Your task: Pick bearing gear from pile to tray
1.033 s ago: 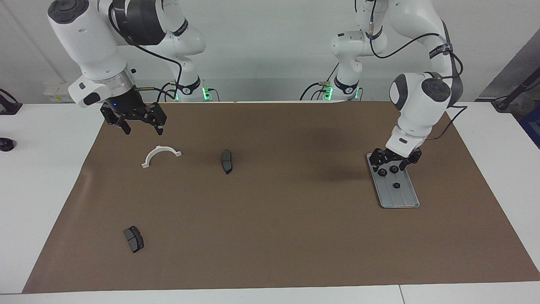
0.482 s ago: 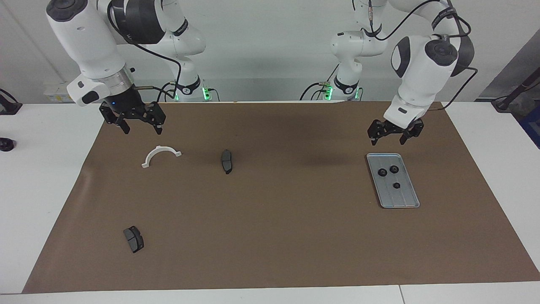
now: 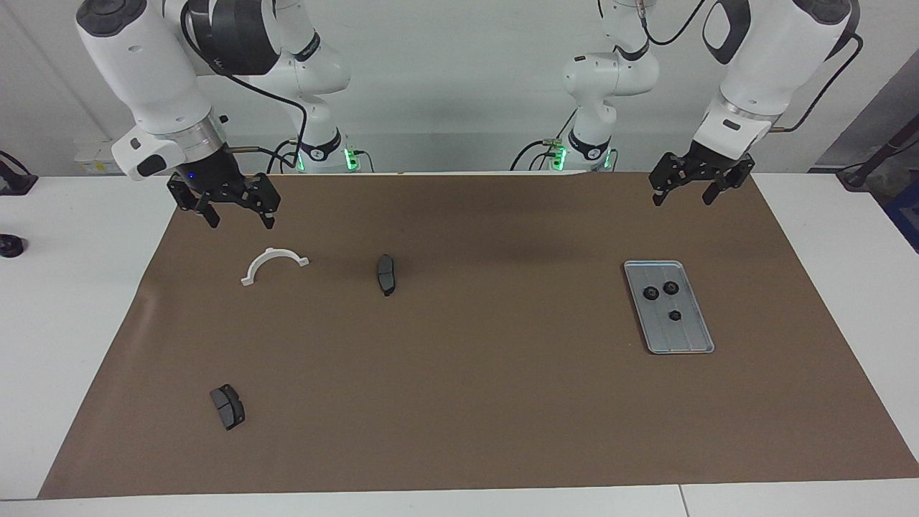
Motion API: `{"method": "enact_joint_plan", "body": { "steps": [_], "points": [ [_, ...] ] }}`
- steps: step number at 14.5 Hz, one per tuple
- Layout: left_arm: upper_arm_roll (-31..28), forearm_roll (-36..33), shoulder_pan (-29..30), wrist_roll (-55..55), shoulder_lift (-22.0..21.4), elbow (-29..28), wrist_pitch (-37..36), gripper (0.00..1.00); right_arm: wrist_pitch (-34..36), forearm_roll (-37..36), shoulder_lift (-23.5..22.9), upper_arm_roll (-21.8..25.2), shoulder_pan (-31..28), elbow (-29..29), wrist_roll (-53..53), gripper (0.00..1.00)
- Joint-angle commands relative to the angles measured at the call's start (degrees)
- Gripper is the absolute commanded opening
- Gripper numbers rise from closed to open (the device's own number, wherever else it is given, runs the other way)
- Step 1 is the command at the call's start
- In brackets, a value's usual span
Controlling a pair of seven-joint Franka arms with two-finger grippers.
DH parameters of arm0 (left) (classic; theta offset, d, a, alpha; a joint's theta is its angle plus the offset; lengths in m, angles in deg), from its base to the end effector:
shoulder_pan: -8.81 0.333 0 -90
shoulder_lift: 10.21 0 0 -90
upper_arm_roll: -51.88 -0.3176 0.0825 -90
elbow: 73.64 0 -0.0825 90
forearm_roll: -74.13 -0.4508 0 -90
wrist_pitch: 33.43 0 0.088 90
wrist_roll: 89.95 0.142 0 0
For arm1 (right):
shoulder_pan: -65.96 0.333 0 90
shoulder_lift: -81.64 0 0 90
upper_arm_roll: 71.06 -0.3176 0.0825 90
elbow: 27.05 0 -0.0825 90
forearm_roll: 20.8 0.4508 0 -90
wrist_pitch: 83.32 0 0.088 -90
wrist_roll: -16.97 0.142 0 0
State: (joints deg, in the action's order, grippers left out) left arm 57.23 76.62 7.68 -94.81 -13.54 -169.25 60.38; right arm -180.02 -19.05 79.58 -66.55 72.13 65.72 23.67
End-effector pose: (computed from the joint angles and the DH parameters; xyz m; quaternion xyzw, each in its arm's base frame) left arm 0.6048 -0.0759 0.5797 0.9996 -0.0129 0.0113 0.0202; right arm 0.6422 0.0233 0.5527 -0.9987 0.0454 -0.0153 0.0149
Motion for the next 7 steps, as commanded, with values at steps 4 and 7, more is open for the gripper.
{"method": "enact_joint_plan", "body": {
  "steps": [4, 7],
  "points": [
    [-0.42, 0.14, 0.6, 0.81, 2.28, 6.93, -6.62, 1.0, -0.07, 1.51, 1.26, 0.24, -0.2, 1.27, -0.54, 1.0],
    [-1.04, -2.75, 0.34, 4.23, 2.2, 6.75, -7.24, 1.0, -0.07, 1.51, 1.18, 0.24, -0.2, 1.27, -0.54, 1.0]
  ]
}}
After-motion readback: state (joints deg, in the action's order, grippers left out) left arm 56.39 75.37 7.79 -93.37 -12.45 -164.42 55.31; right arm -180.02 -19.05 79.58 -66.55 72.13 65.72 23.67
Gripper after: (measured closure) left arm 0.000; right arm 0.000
